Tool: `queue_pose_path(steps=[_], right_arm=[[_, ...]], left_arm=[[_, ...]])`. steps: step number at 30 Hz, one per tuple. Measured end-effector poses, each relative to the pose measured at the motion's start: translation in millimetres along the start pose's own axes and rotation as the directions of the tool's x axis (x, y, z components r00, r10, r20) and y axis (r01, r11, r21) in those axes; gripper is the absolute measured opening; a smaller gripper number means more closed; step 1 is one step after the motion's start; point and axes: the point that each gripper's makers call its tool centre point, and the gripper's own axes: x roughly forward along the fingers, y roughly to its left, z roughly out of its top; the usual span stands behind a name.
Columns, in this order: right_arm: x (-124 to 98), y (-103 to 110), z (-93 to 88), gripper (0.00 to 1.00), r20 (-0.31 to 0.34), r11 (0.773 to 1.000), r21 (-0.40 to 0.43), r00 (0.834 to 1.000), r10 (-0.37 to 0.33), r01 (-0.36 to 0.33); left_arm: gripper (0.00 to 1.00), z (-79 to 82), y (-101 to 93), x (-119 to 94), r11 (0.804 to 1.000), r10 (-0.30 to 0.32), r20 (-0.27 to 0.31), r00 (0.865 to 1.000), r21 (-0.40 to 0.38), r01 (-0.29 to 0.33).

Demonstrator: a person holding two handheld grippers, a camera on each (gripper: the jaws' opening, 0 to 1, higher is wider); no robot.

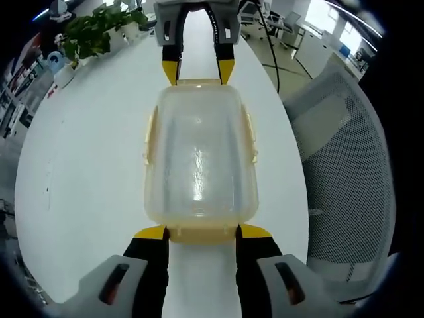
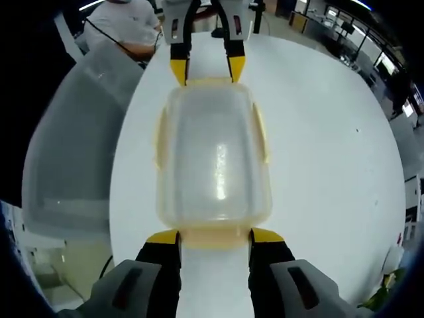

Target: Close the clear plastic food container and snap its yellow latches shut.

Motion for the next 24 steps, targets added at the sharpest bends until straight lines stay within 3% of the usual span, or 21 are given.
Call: queue_pose_path(steps=[24], right_arm=[[1.6, -5.5, 1.9, 0.38, 0.011, 1.000, -0.019, 1.000, -0.002, 0.002]], left_arm=[[0.38, -4.5, 1.3, 3.5, 1.000, 0.003, -0.009, 1.000, -0.015, -0.003]])
